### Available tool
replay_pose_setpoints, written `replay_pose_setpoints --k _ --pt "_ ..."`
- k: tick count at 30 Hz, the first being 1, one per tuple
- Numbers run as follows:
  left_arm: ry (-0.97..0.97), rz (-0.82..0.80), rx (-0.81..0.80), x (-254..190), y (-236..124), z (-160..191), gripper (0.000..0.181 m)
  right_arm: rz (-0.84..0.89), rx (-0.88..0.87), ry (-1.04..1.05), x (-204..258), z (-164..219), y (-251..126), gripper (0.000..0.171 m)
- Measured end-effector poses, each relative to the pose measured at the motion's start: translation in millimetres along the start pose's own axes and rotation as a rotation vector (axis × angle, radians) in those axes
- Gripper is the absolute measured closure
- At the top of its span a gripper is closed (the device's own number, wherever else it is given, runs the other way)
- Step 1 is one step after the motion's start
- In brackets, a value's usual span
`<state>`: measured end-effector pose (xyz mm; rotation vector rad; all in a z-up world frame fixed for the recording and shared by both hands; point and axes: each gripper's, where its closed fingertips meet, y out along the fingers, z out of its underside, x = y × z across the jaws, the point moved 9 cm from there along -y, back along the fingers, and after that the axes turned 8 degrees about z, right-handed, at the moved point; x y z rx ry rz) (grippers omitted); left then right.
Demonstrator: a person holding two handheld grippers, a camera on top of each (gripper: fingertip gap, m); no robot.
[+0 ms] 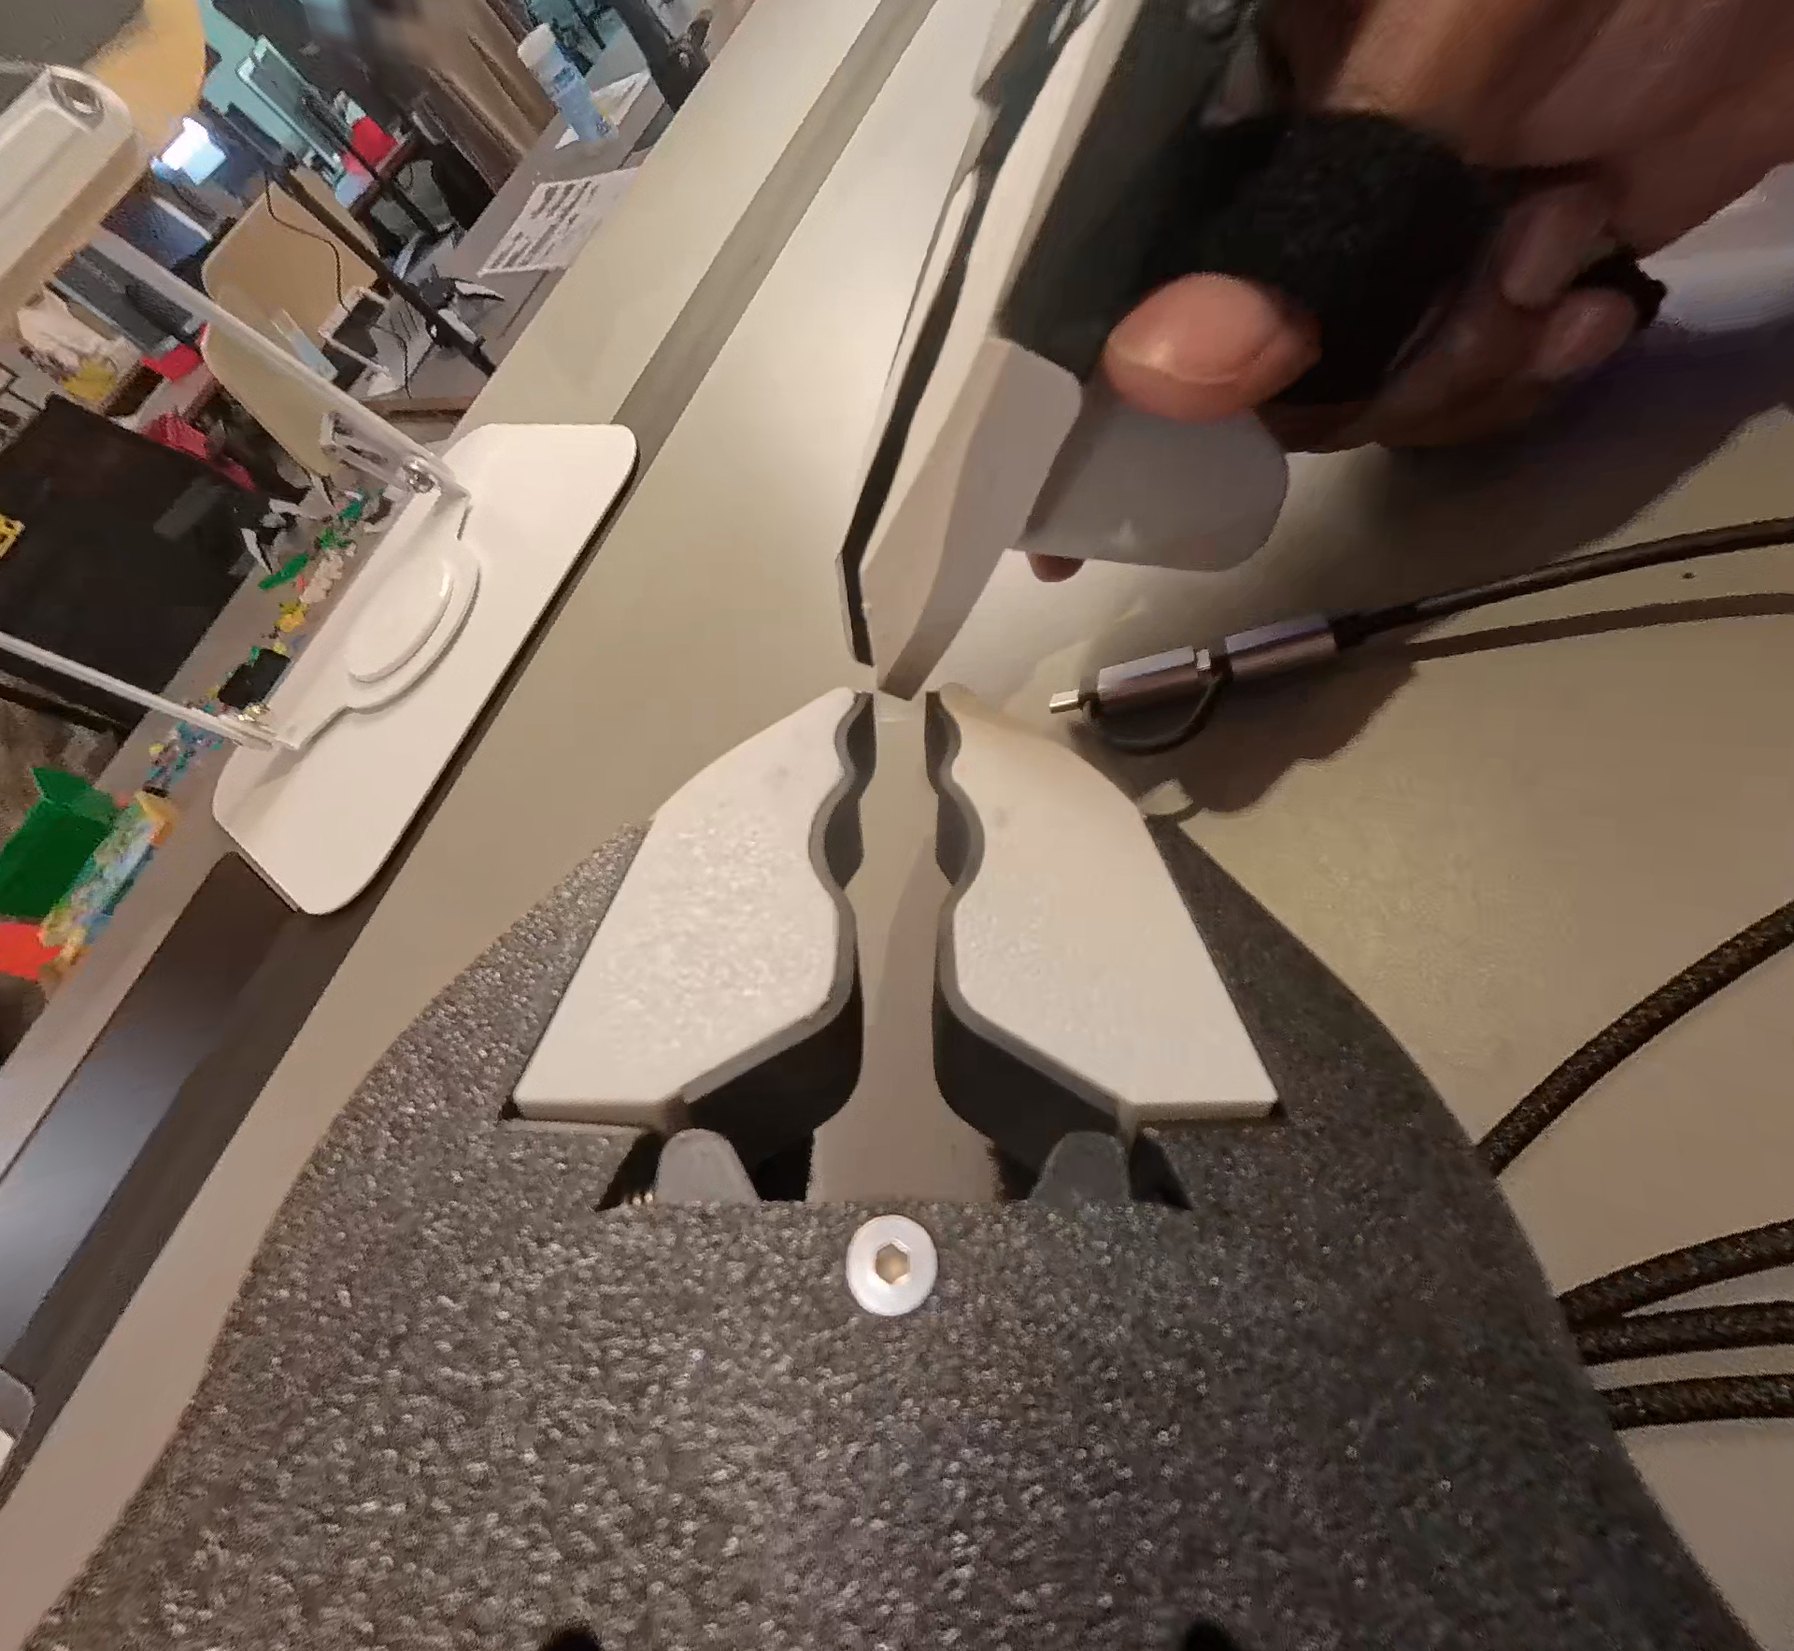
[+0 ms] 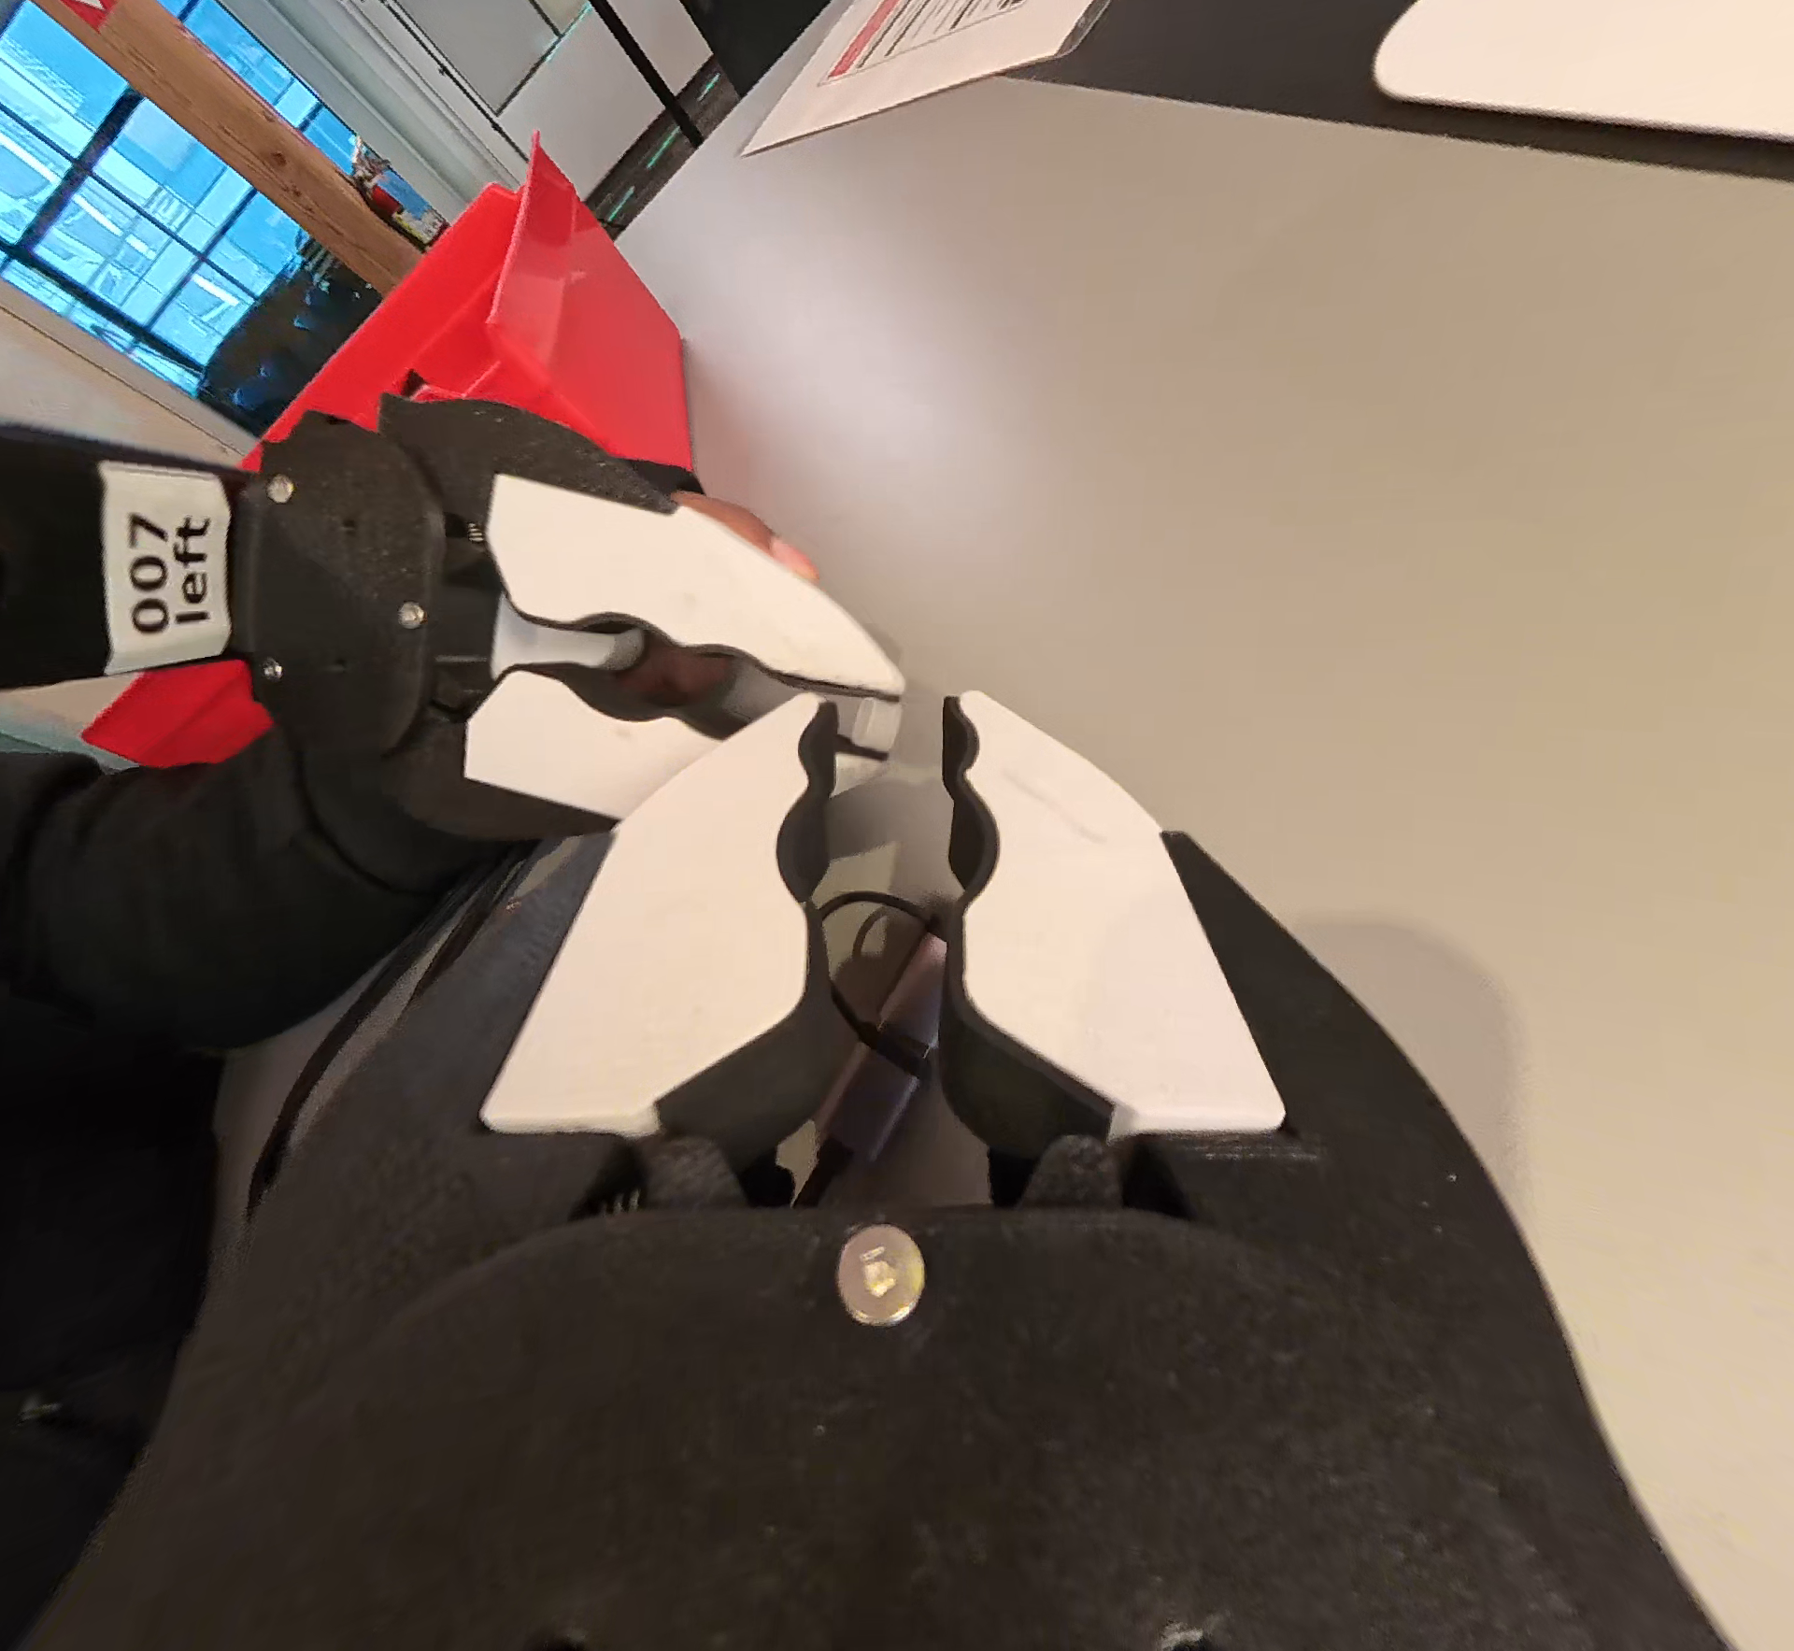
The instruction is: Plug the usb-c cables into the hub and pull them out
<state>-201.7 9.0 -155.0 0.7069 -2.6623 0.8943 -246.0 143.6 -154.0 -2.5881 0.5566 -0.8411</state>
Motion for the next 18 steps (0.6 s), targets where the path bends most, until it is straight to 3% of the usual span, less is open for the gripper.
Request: replay_pose_setpoints --k 13,18 --pt "0.252 -0.062 0.058 -17.8 -2.9 -7.6 0.171 -0.156 0.09 0.093 1.5 9.6 0.6 0.157" --pt "0.169 -0.012 -0.035 -14.5 -9.2 -5.8 0.171 -0.188 0.065 0.105 0.6 9.1 -2.3 0.163"
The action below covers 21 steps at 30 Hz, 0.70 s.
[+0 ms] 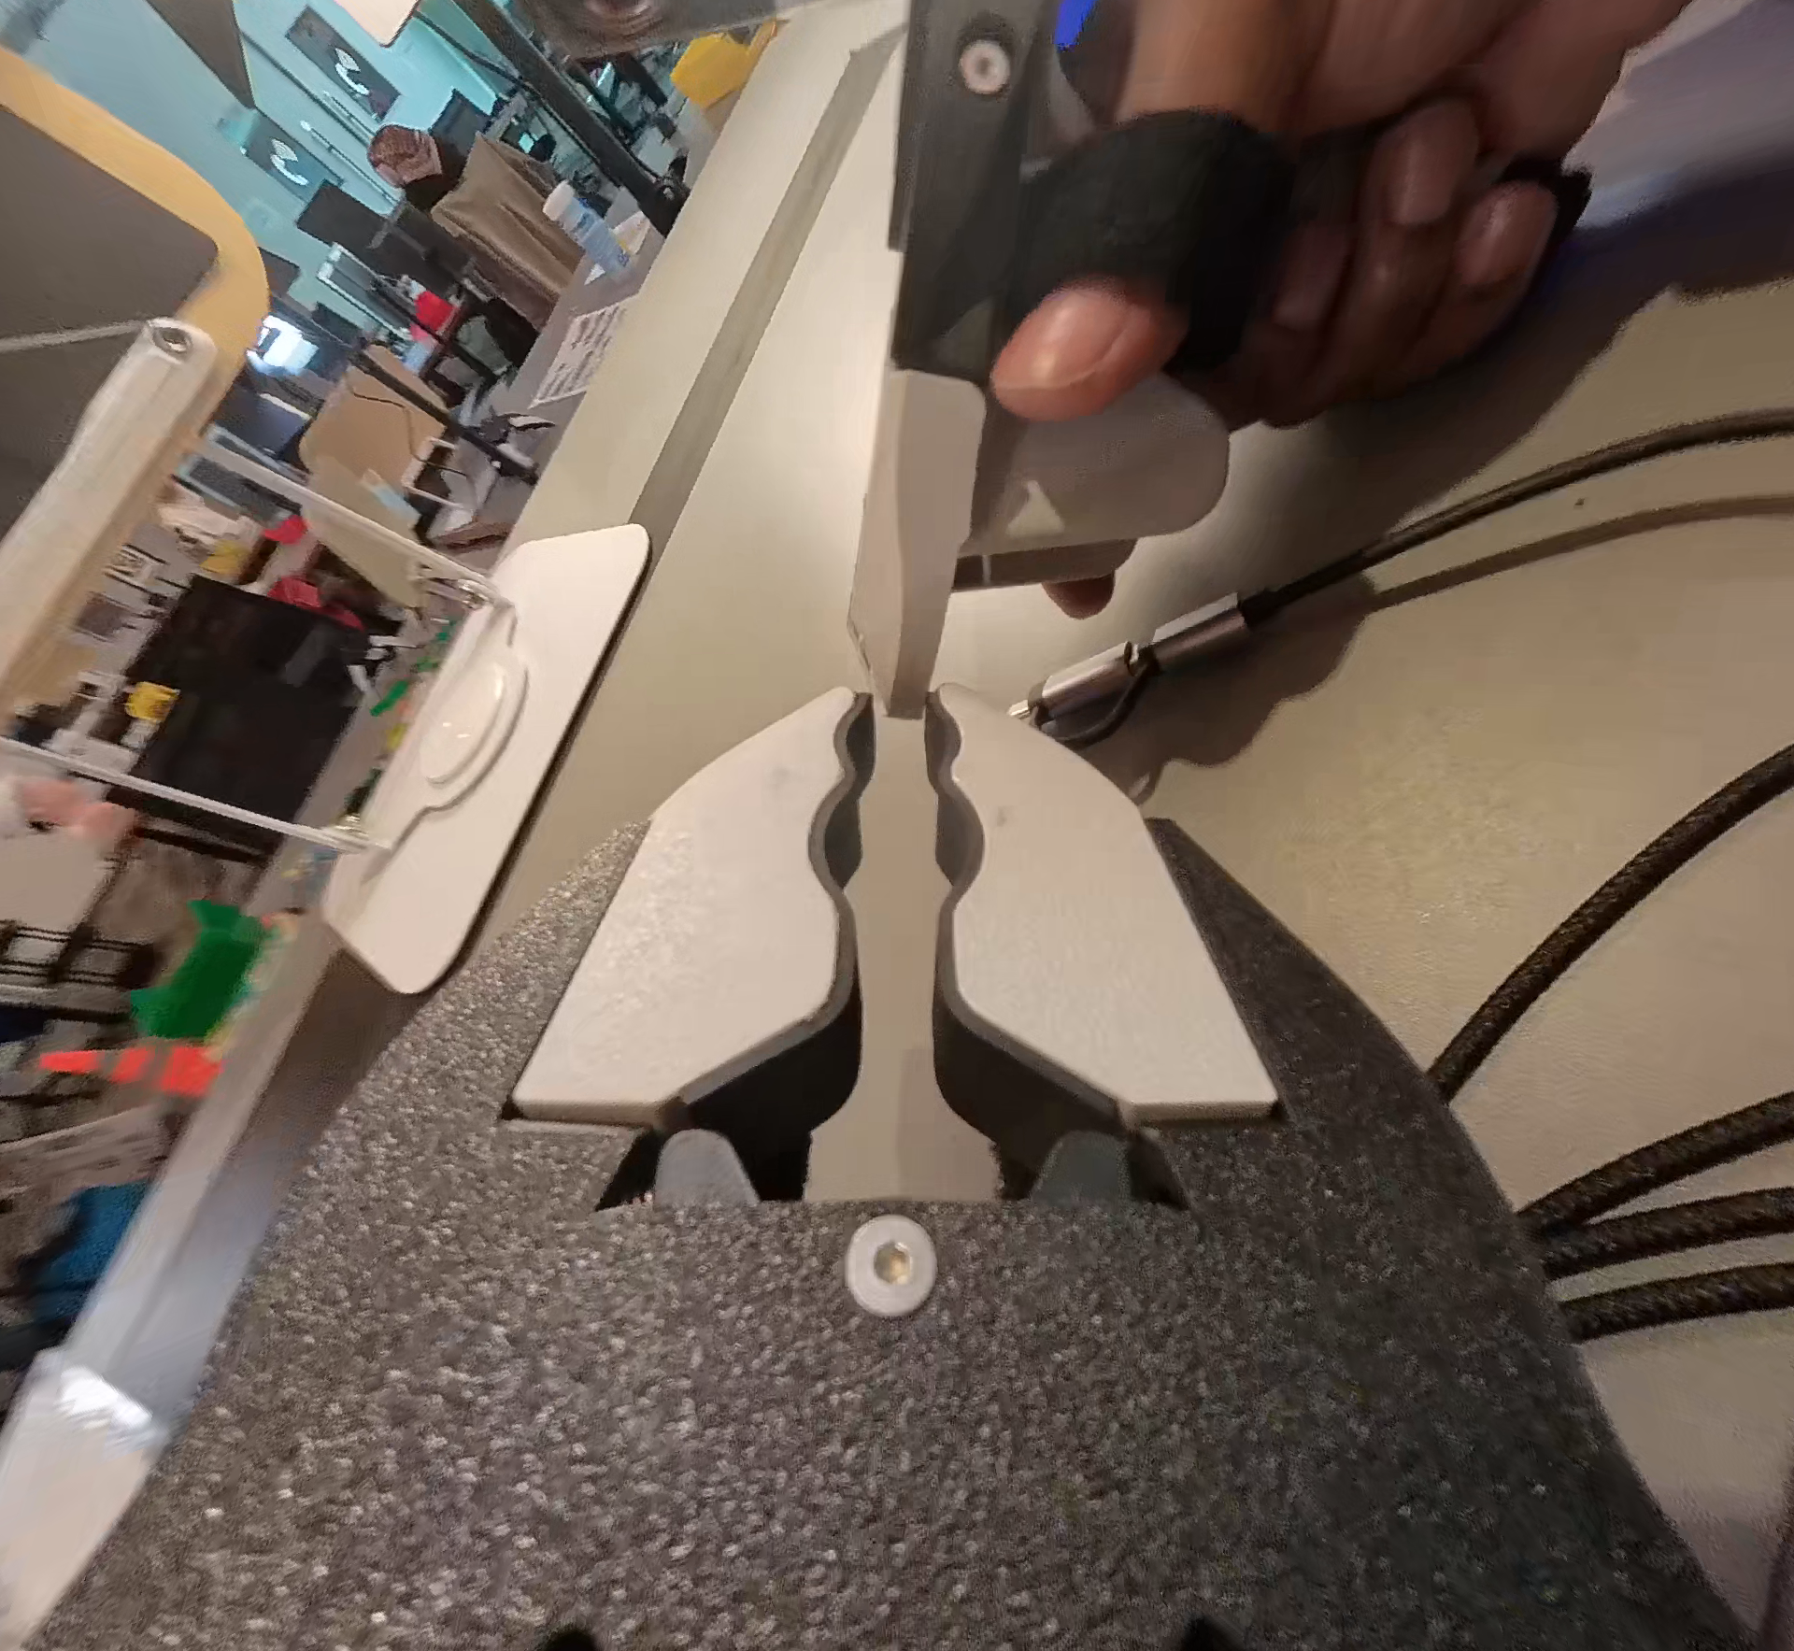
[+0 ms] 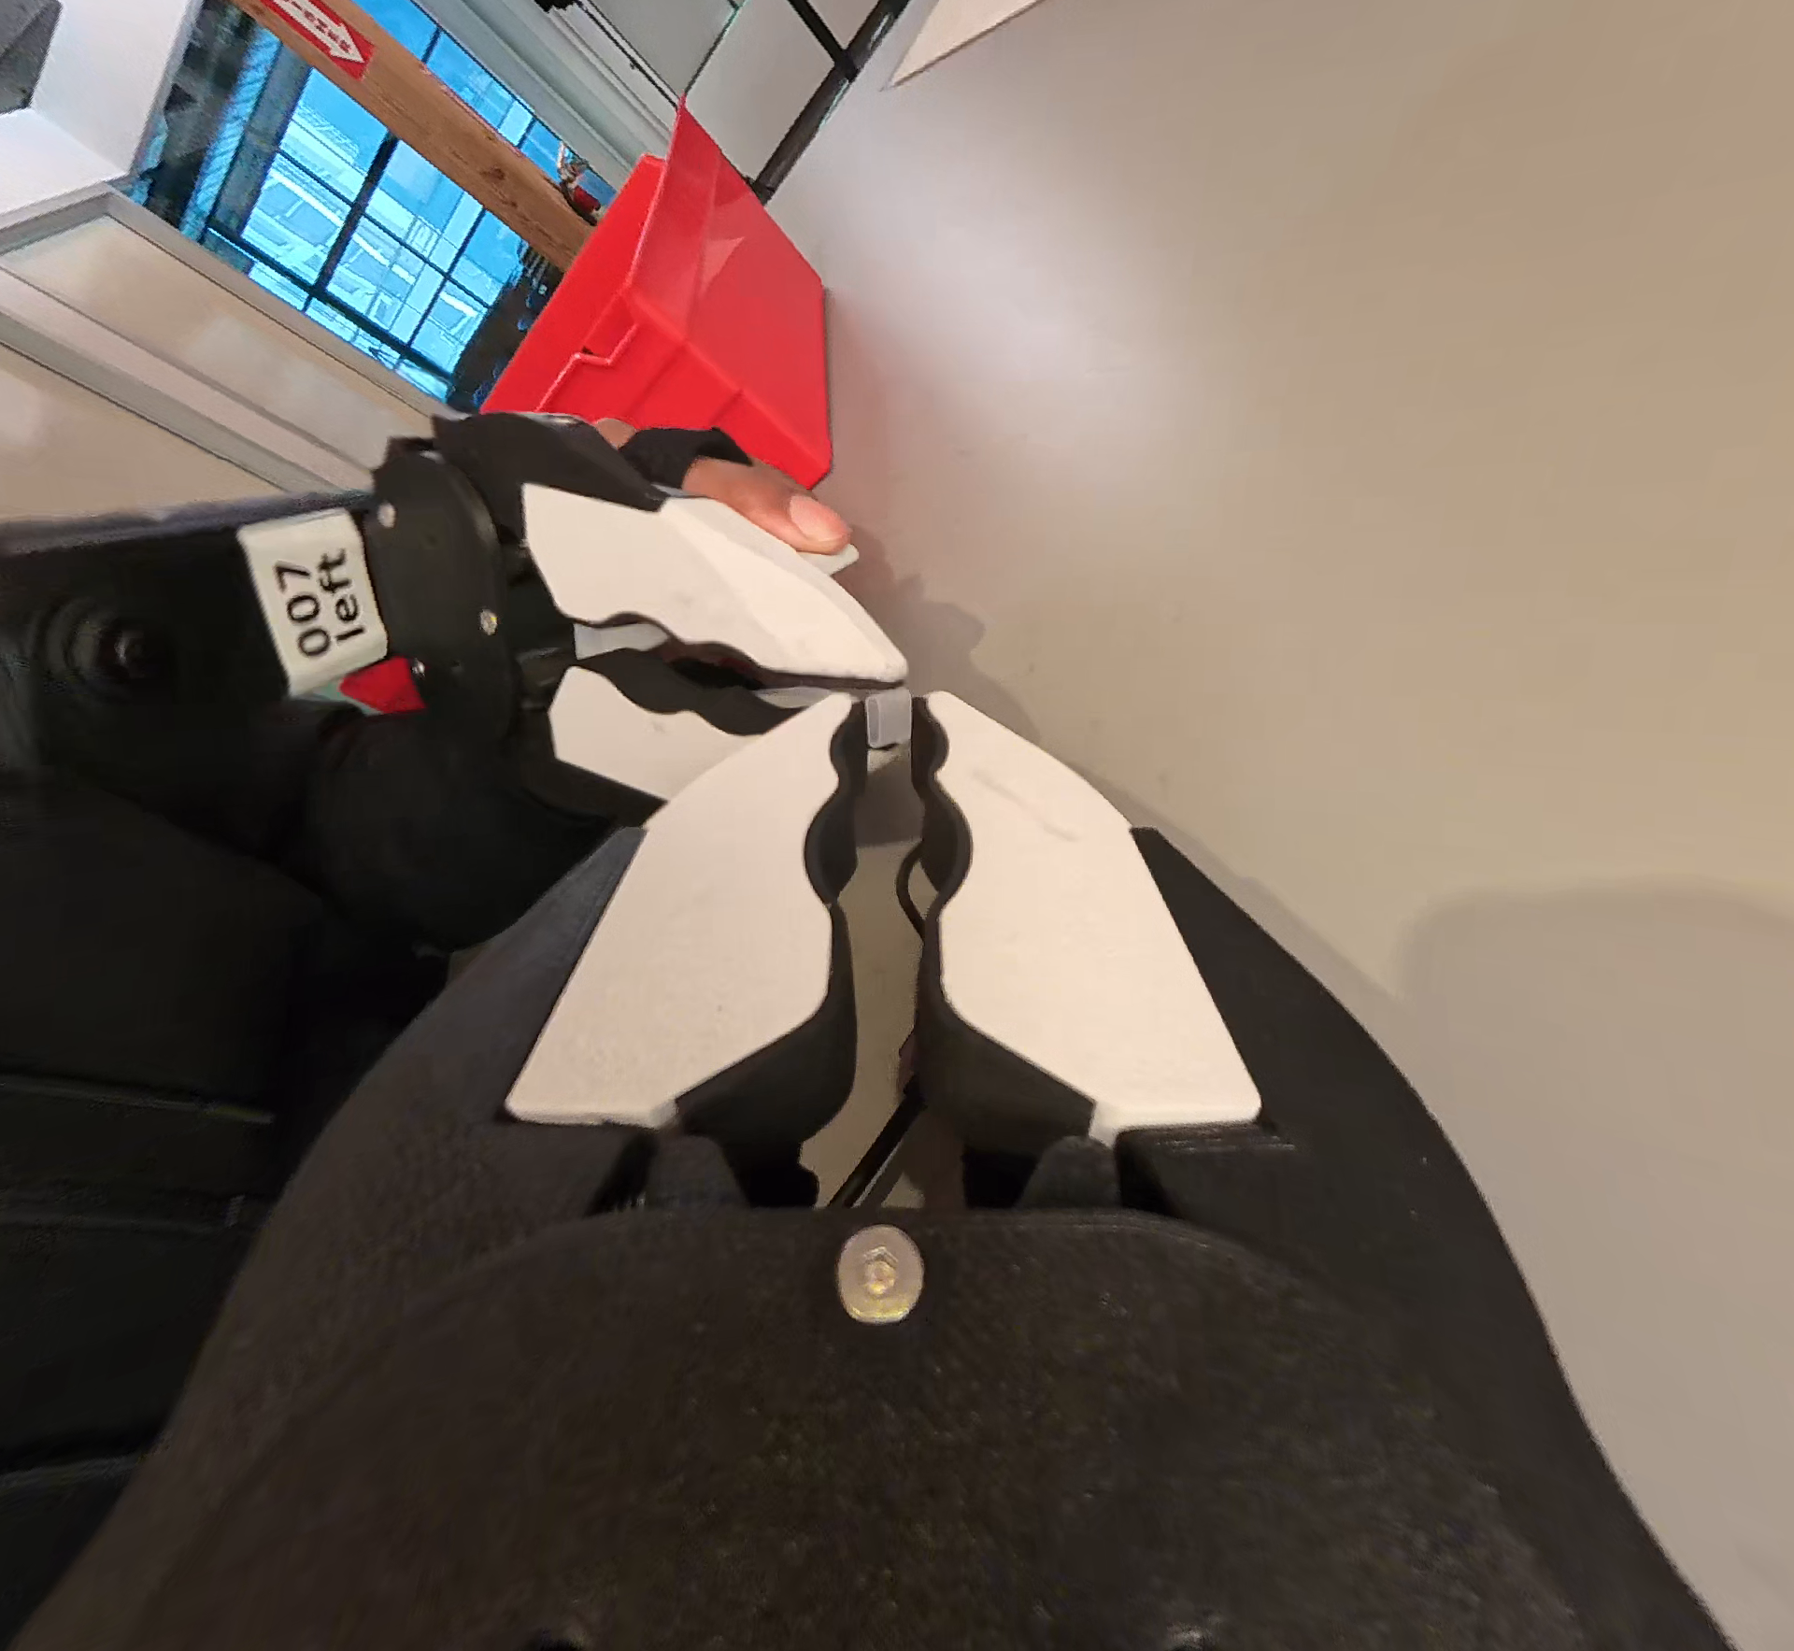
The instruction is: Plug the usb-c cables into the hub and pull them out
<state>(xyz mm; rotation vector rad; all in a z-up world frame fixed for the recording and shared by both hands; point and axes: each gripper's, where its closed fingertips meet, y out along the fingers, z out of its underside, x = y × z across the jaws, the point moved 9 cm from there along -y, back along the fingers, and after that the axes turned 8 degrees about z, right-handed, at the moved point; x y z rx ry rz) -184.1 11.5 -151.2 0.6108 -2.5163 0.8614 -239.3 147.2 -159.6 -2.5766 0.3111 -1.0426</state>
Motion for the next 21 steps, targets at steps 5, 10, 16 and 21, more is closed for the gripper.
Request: replay_pose_setpoints --k 5,10,16,21 --pt "-0.39 0.157 -0.186 18.3 -15.7 6.1 0.167 -0.016 -0.09 -0.085 3.7 -3.7 -9.4 0.163" --pt "-0.906 0.429 -0.426 35.3 -18.2 16.8 0.164 -0.087 -0.143 -0.161 12.3 -6.2 -9.2 0.163" --pt "-1.286 0.761 -0.639 37.7 -13.2 25.6 0.164 -0.239 -0.257 -0.199 26.0 -10.0 -9.4 0.163" --pt "-1.473 0.909 -0.703 34.9 -7.9 30.0 0.159 -0.216 -0.3 -0.307 32.9 -10.2 -10.3 0.163"
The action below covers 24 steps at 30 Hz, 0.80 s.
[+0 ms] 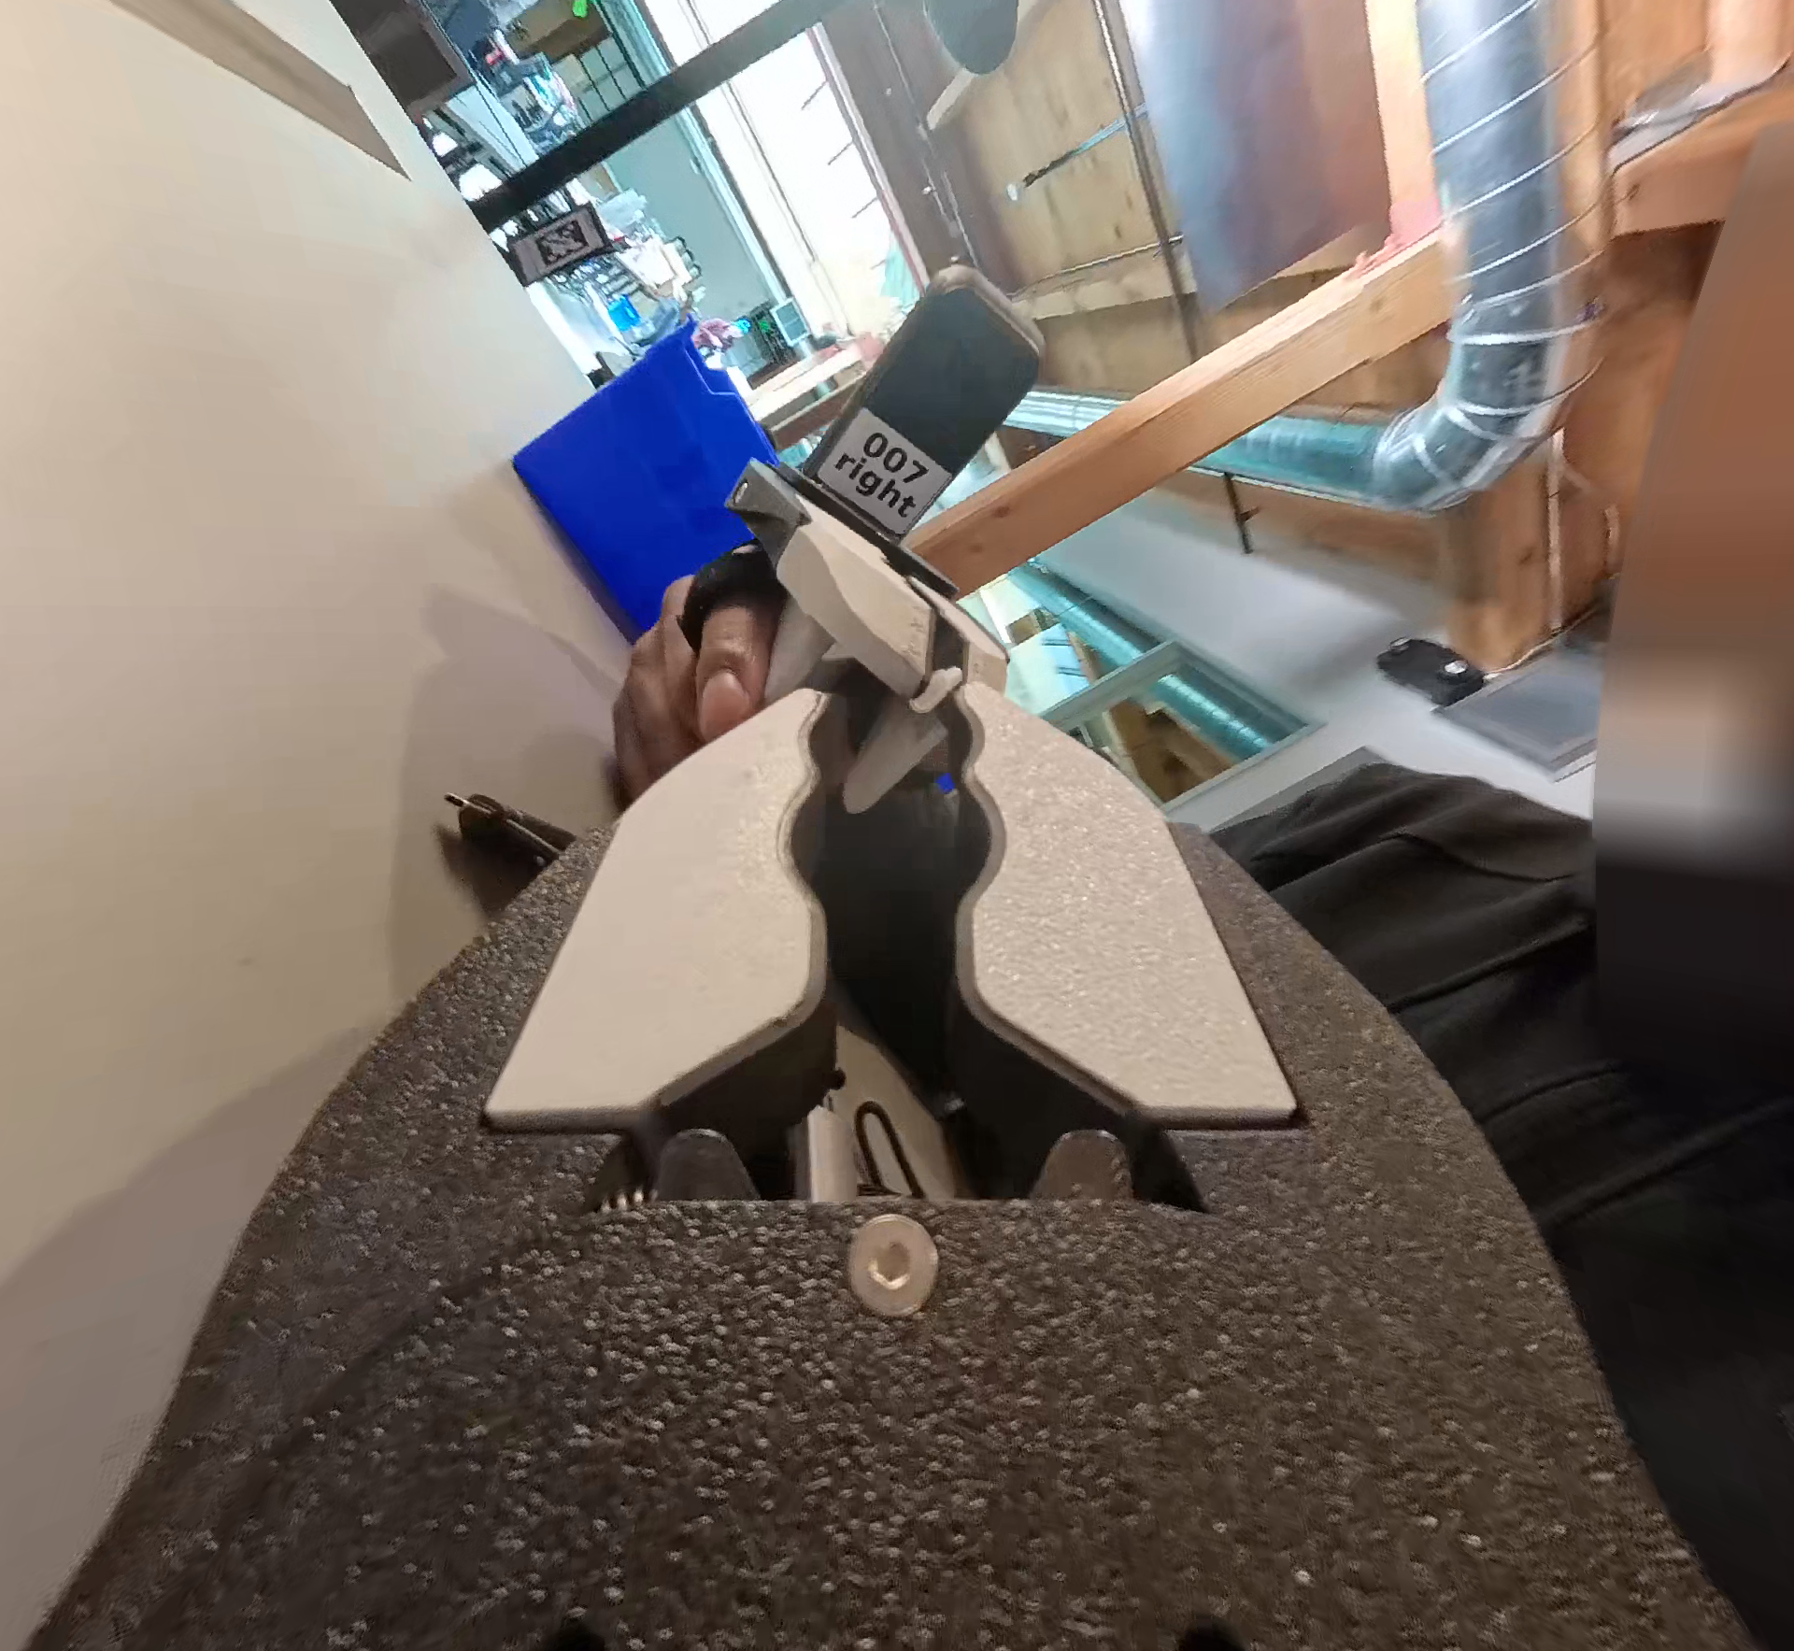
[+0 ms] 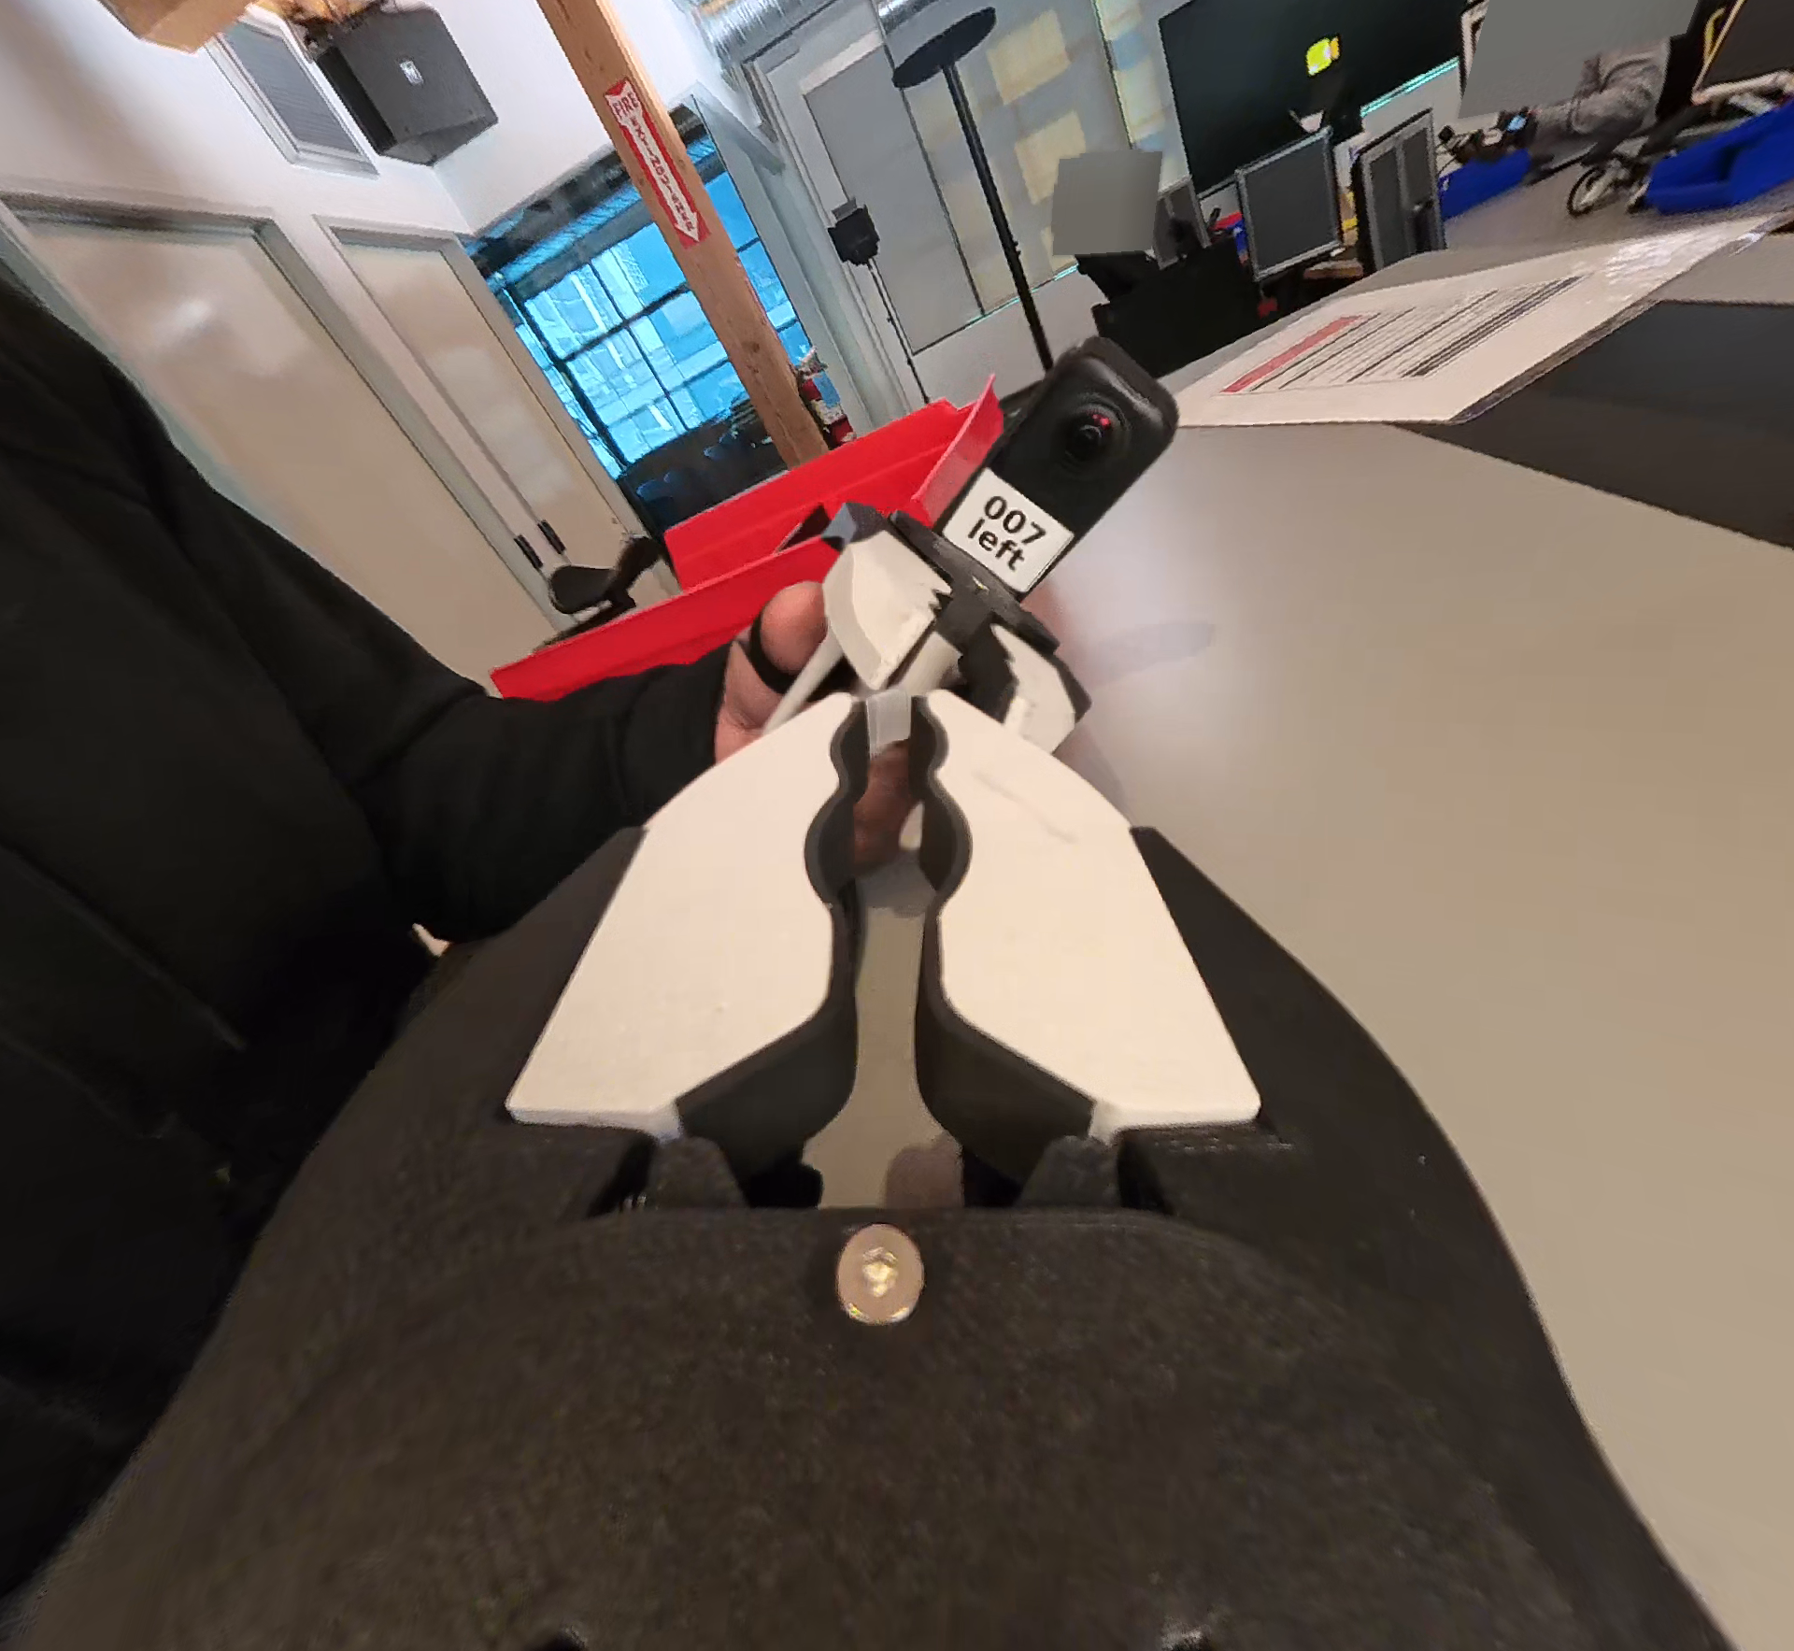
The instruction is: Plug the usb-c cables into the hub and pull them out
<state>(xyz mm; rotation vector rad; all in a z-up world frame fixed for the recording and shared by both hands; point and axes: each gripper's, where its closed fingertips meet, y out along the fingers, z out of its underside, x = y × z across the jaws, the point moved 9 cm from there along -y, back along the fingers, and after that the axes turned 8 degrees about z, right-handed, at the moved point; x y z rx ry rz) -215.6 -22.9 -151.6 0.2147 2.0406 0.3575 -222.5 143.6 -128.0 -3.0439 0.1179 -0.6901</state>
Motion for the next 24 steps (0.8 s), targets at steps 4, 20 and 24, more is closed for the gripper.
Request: replay_pose_setpoints --k 4,20,24 --pt "-0.09 0.028 0.005 4.8 2.7 4.1 0.154 0.042 0.007 -0.116 3.7 1.0 1.1 0.163" --pt "-0.042 0.114 -0.027 1.5 5.6 6.0 0.173 0.023 -0.023 -0.043 0.7 2.4 2.7 0.167" --pt "-0.04 0.108 -0.029 1.7 5.6 6.3 0.173 0.021 -0.022 -0.036 0.7 2.5 2.4 0.167"
